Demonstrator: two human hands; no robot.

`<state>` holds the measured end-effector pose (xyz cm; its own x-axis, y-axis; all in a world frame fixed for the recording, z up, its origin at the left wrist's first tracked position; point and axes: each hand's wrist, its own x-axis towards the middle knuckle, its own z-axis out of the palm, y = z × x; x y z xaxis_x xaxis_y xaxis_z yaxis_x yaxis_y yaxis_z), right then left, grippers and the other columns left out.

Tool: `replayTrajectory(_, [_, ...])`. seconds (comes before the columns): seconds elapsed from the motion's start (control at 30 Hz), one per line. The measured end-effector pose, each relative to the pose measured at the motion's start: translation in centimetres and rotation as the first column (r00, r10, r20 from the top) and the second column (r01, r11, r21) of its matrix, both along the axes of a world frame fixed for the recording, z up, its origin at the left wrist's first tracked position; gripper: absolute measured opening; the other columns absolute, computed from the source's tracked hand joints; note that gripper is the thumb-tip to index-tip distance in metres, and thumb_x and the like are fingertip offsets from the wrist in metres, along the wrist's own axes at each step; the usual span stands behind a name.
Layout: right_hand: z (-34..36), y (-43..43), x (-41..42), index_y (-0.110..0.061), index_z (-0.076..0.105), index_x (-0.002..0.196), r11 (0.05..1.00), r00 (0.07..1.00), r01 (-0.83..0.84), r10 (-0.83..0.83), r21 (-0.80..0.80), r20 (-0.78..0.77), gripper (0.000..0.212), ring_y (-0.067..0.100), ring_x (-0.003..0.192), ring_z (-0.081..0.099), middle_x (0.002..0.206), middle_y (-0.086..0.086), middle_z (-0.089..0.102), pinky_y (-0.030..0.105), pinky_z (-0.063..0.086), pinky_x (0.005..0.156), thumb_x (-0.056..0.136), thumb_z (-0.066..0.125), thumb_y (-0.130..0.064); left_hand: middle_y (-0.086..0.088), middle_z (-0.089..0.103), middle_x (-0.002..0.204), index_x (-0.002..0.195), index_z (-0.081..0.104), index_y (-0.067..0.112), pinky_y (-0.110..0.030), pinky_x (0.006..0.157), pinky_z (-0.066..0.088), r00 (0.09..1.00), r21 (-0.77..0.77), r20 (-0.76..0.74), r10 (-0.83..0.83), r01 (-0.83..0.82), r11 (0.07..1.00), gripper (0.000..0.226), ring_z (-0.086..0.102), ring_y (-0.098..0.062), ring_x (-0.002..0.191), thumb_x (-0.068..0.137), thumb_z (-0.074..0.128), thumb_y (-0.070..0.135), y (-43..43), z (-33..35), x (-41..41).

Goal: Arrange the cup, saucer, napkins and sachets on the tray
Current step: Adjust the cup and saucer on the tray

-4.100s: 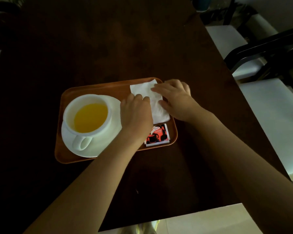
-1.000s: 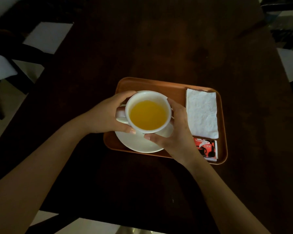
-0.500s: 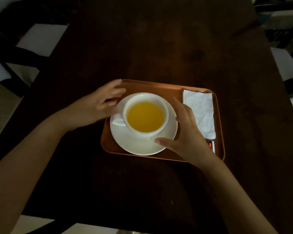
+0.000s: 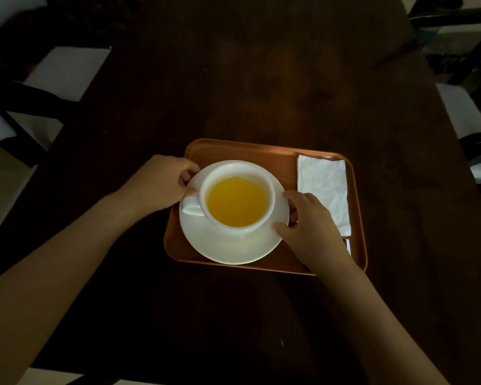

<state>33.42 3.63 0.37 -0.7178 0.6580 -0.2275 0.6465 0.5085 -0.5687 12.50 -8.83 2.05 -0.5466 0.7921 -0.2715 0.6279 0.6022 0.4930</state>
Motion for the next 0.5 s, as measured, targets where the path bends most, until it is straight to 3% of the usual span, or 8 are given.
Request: replayTrajectory(0.5, [-0.14,-0.56,-0.54,-0.015,0.046,0.131,0.991,0.989,0.122,-0.127,-0.058,-0.079,0.054,0.025,0.111,0.052,0.127,0.009,0.052,0.036,0.044,0.097,0.081,0.064,-0.009,-0.011,0.068,0.102,0.111,0.064,0.012,-0.03,0.074,0.049,0.998,0.023,0.008,0.064,-0.064,0.998,0.038,0.058,-0.013,0.077,0.073,0.071,0.008,0.52,-0.32,-0.43])
